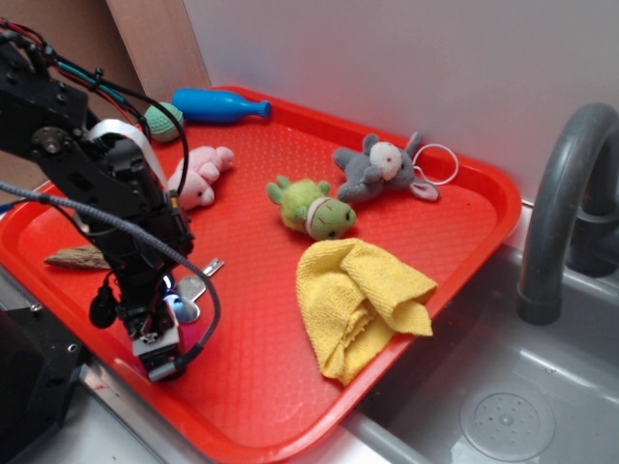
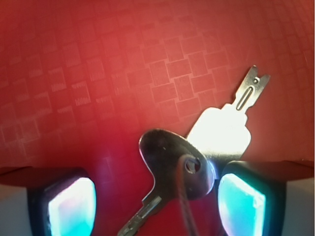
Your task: Grab the silver keys.
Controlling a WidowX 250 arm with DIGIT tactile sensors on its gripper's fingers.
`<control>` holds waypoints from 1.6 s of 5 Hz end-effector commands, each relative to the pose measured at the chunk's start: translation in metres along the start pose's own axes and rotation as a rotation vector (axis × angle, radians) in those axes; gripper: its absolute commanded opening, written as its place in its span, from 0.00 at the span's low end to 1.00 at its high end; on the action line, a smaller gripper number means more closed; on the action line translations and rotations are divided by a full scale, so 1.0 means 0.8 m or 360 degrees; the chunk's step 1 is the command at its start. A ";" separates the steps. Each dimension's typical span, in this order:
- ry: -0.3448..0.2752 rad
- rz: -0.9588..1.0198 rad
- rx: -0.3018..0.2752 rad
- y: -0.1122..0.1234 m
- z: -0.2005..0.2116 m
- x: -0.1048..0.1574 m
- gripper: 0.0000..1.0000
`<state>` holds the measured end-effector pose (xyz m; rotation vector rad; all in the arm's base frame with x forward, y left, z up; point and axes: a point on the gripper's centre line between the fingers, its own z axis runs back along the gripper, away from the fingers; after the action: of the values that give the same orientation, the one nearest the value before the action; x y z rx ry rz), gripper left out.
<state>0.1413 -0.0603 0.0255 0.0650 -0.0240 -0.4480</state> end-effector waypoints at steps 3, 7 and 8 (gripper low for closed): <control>-0.0001 0.0024 -0.0046 0.019 -0.002 0.013 0.00; -0.0029 0.0705 -0.0054 0.135 0.213 0.030 0.00; 0.0009 0.0875 -0.0040 0.171 0.273 0.033 0.00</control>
<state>0.2195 0.0303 0.2412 0.0227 0.0204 0.0773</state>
